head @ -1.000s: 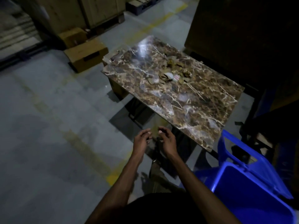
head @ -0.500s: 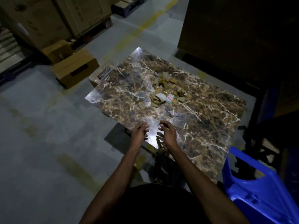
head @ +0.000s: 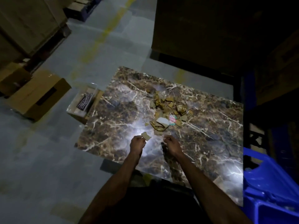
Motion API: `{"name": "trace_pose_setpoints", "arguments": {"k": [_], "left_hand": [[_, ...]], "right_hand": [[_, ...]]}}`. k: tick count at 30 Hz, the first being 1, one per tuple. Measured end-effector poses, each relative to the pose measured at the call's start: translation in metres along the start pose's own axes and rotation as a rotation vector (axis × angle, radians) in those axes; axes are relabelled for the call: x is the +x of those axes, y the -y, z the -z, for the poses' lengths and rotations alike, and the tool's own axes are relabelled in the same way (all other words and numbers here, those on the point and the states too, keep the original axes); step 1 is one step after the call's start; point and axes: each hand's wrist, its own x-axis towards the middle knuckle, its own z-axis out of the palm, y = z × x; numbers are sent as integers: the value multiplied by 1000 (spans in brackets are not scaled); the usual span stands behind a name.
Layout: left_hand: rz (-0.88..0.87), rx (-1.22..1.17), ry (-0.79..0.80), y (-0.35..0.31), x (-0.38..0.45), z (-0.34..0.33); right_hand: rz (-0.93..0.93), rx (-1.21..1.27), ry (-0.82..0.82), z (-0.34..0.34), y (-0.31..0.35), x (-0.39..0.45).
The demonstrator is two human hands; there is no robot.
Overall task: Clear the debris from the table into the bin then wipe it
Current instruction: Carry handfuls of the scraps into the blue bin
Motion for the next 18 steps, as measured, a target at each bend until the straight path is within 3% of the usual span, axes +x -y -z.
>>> {"name": "trace_pose_setpoints", "arguments": {"k": [6,9,12,15,18], "left_hand": [[-24,62,196,-45,17,-13],[-1,7,198,-60,31,-26],[72,-131,212,-67,41,-32],[64,-202,121,-67,52,-28],[39,-186,118,-70,58,-30]], "right_hand": [[14,-158,-16,-20,25,26],[5,-197,-2,-25,25,43],[-44,-107,-123,-23,27,45],[80,-132,-307,-14,33,47],[177,-179,-290,-11,37,66]]}}
